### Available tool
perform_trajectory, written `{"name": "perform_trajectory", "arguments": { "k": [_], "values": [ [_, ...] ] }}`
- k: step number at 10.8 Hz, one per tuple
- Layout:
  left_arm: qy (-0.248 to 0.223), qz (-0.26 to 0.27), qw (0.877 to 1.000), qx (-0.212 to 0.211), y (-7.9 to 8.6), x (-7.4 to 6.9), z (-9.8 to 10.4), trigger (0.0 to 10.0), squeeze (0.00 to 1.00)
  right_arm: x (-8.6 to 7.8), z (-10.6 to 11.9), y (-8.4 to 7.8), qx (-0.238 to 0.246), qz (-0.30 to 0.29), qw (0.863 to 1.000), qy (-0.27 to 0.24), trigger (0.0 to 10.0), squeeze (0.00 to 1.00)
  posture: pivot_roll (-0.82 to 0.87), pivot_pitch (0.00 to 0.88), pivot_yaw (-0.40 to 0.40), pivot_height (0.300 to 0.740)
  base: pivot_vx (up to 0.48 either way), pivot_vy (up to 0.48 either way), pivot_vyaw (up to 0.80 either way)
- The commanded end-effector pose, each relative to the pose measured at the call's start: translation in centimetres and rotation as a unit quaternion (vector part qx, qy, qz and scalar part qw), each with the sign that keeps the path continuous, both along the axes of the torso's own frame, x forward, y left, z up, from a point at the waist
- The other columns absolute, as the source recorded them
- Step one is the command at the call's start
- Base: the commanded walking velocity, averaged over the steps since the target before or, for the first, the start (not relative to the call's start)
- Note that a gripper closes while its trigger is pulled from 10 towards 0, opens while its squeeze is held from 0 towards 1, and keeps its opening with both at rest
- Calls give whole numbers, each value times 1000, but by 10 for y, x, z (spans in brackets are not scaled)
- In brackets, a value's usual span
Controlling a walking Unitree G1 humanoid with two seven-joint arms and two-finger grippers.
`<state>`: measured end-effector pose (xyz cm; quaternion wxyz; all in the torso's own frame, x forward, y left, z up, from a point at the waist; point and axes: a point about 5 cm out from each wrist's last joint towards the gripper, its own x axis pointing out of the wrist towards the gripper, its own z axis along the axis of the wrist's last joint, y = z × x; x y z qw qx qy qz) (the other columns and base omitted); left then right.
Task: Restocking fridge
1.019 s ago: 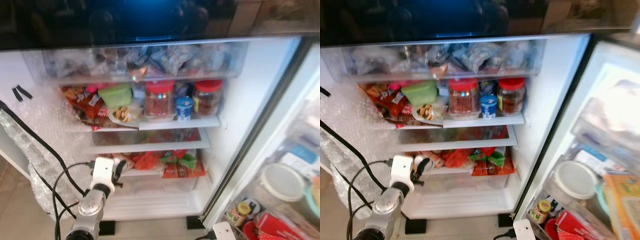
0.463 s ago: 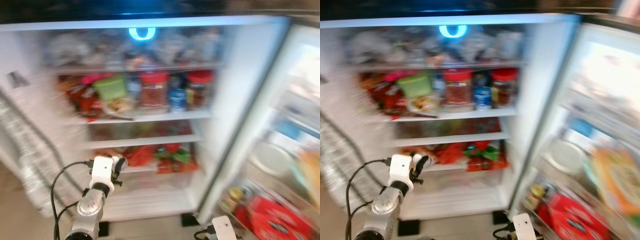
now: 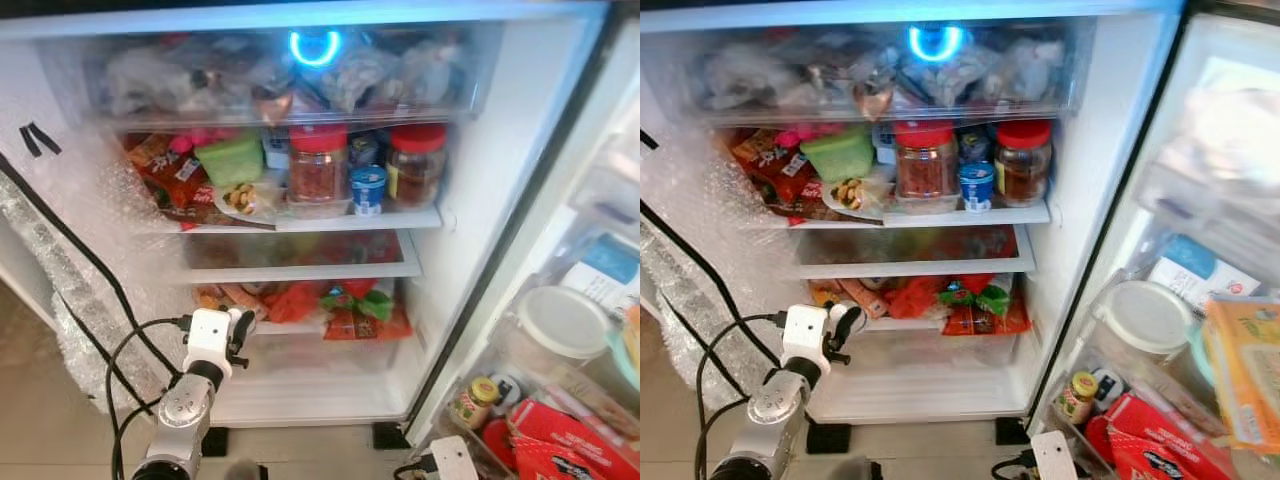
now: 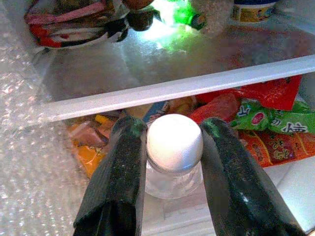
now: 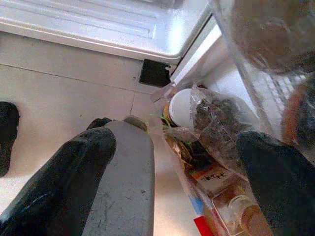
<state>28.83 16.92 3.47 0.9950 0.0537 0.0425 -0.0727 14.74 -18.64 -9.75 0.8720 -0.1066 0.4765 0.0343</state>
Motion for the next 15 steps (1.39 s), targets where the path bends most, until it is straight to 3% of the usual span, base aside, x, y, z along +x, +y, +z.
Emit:
{"name": "perform_trajectory", "arguments": {
  "k": [1,3,6,15],
  "values": [
    [-14,10,1000,-2,4,4,7,10000,0,-14,-6,9,6,17,999,31,10000,0,-2,0,16,655,0,0,0],
    [-18,12,1000,-1,6,5,9,10000,0,-10,-6,12,4,18,999,27,10000,0,-1,0,15,655,0,0,672],
    [-22,11,1000,-2,5,6,10,10000,0,-7,-5,12,3,9,1000,28,10000,0,-3,0,15,655,0,0,0],
    [-28,10,1000,-3,6,7,11,10000,0,-13,-6,5,-2,13,999,40,10000,0,0,0,14,655,297,0,0]
  ]
}}
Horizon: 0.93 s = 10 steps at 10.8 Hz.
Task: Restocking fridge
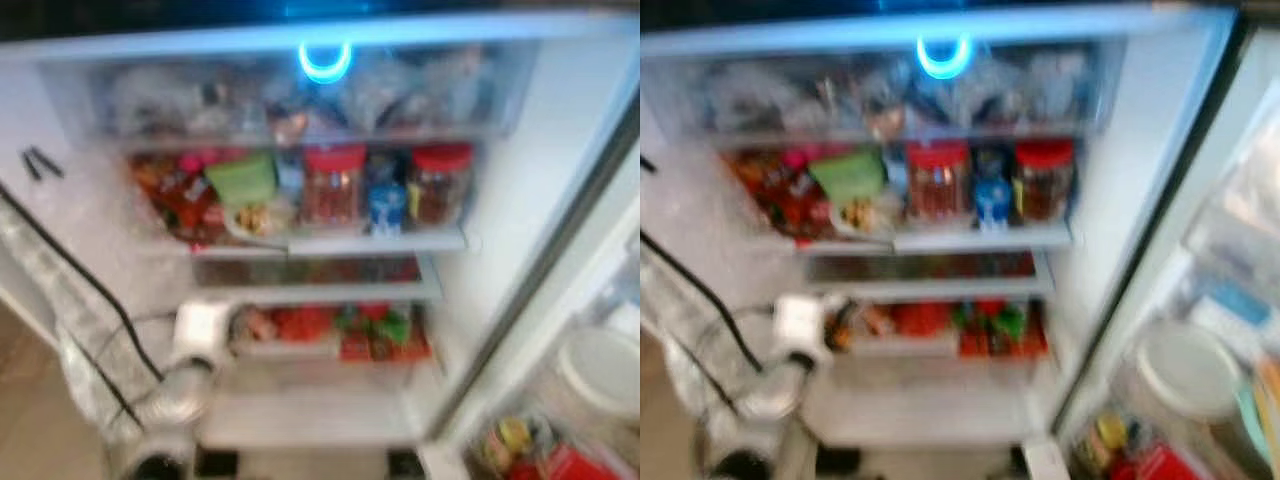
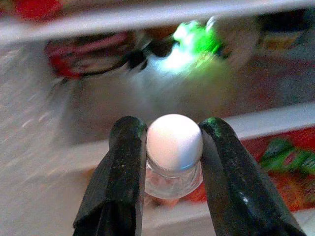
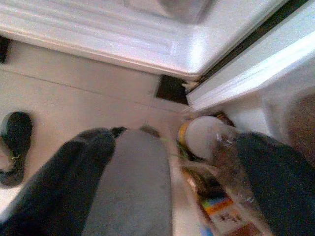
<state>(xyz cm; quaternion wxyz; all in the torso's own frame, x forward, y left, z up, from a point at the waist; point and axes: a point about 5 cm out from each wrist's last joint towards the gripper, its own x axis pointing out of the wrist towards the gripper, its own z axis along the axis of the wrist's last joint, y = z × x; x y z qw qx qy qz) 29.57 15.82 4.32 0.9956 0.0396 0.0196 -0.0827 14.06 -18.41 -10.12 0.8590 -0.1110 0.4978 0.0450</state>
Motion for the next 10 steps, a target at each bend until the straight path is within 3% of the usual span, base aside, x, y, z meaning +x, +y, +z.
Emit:
{"name": "perform_trajectory", "arguments": {
  "k": [1,4,6,7,9,10],
  "values": [
    [-11,20,1000,14,17,0,4,10000,0,-7,-3,-1,-3,3,1000,15,10000,0,-2,0,15,655,311,0,0],
    [-73,-11,997,25,5,9,30,10000,0,-28,-6,-20,-11,-8,999,30,10000,0,-1,0,15,655,319,0,0],
    [-81,-20,996,33,3,11,34,10000,0,-24,-5,-15,-8,-6,1000,27,10000,0,-3,0,18,655,309,0,0],
    [-76,-45,993,72,2,10,30,10000,0,-21,-6,-6,-4,-2,1000,26,10000,0,-7,0,19,655,0,0,0],
    [-62,-108,978,165,0,3,19,10000,0,-20,-6,-4,-2,-1,1000,25,10000,0,-5,0,19,655,0,0,0],
    [-57,-118,975,177,1,3,17,10000,0,-20,-6,-2,-2,-1,1000,24,10000,0,-6,0,17,655,0,0,0]
  ]
}}
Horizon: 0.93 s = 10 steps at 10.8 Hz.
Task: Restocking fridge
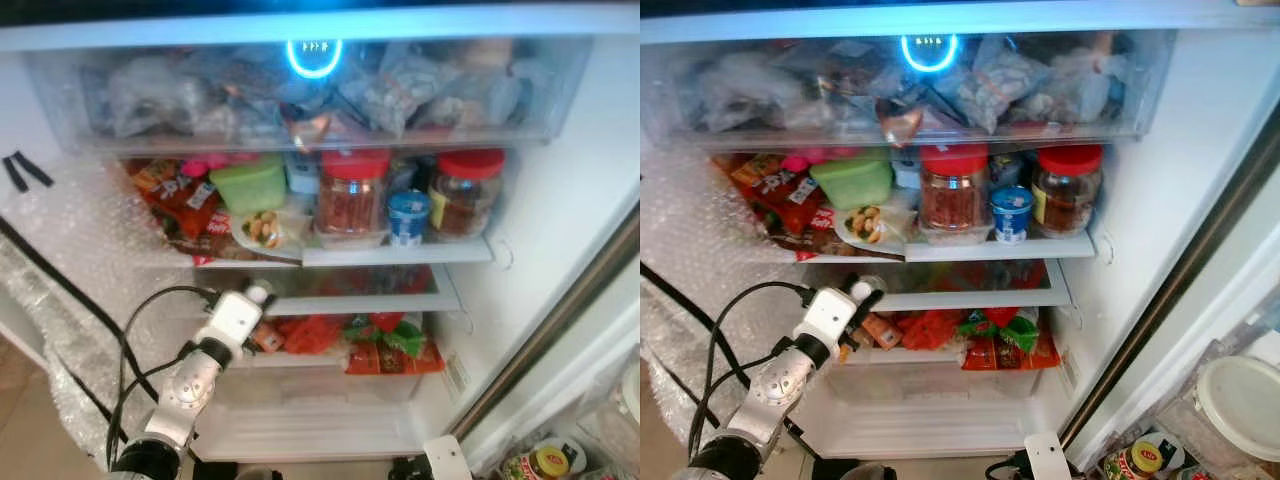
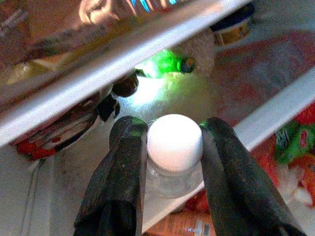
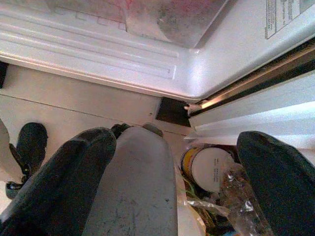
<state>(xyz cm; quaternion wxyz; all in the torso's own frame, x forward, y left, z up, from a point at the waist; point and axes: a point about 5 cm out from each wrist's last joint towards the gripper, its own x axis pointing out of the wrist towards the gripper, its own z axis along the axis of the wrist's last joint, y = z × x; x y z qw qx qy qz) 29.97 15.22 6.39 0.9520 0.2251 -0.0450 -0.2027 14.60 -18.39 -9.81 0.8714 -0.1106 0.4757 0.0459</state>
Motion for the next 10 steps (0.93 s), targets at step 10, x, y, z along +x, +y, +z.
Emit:
{"name": "perform_trajectory", "arguments": {
  "k": [10],
  "values": [
    [-82,24,956,282,11,18,-9,10000,0,-24,-9,-5,-9,-13,999,45,10000,0,-24,0,14,655,0,0,0]
  ]
}}
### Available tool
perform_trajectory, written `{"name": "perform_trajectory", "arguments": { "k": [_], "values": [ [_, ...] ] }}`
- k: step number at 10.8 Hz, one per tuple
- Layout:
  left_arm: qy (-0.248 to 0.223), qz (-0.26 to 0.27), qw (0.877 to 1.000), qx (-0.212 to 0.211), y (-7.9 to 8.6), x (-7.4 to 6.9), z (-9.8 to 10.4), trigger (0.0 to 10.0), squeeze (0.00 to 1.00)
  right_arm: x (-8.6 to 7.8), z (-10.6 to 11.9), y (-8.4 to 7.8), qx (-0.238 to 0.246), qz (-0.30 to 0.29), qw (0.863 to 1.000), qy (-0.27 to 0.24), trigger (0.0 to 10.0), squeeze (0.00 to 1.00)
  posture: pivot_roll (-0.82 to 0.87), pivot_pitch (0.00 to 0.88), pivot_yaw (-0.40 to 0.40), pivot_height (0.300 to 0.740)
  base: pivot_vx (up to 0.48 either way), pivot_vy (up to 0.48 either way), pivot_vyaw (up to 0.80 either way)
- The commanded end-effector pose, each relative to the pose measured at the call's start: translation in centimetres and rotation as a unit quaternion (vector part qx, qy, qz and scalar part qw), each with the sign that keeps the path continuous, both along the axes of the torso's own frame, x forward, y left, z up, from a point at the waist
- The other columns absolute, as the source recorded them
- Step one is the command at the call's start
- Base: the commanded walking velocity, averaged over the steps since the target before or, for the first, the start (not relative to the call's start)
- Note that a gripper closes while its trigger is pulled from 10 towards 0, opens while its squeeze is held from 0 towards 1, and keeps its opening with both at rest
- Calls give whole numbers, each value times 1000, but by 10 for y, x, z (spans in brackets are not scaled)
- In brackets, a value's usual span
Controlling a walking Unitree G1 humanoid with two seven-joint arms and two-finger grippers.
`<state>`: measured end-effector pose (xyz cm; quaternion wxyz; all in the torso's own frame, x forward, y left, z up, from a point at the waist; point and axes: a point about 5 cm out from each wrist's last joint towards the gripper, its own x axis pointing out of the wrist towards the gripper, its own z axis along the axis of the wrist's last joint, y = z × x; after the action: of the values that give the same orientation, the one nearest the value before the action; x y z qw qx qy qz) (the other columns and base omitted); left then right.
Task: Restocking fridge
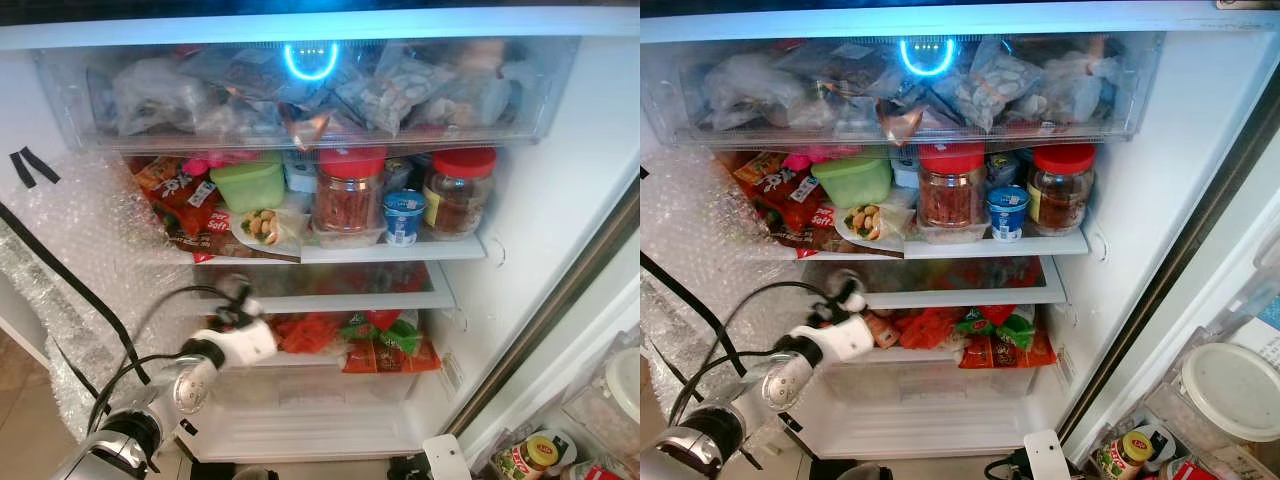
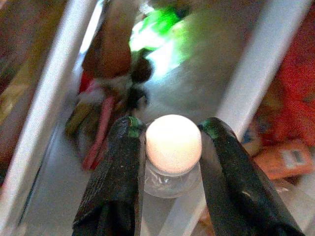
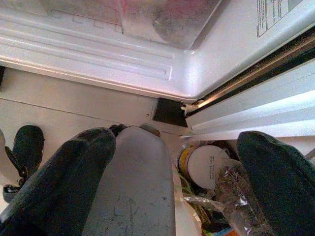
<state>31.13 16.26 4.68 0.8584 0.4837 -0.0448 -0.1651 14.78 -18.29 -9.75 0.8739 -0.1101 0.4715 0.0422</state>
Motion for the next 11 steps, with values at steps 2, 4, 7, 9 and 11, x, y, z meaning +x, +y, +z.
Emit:
{"name": "perform_trajectory", "arguments": {
  "k": [2,4,7,9,11],
  "values": [
    [0,104,985,-135,11,7,6,10000,0,-24,-9,-5,-6,-11,999,44,10000,0,-29,0,13,655,0,0,0],
    [65,166,940,-291,14,3,-5,10000,0,-22,-8,-4,-6,-10,999,41,10000,0,-28,0,11,655,0,0,0],
    [156,168,909,-347,19,-11,-26,10000,0,-22,-8,-5,-4,-8,999,40,10000,0,-22,0,13,655,0,0,0],
    [222,152,907,-325,16,-21,-41,10000,0,-23,-8,-6,-5,-8,999,42,10000,0,-21,0,14,655,0,0,0],
    [241,175,898,-325,19,-22,-46,10000,0,-23,-8,-4,-4,-8,999,41,10000,0,-21,0,15,655,0,0,0]
  ]
}}
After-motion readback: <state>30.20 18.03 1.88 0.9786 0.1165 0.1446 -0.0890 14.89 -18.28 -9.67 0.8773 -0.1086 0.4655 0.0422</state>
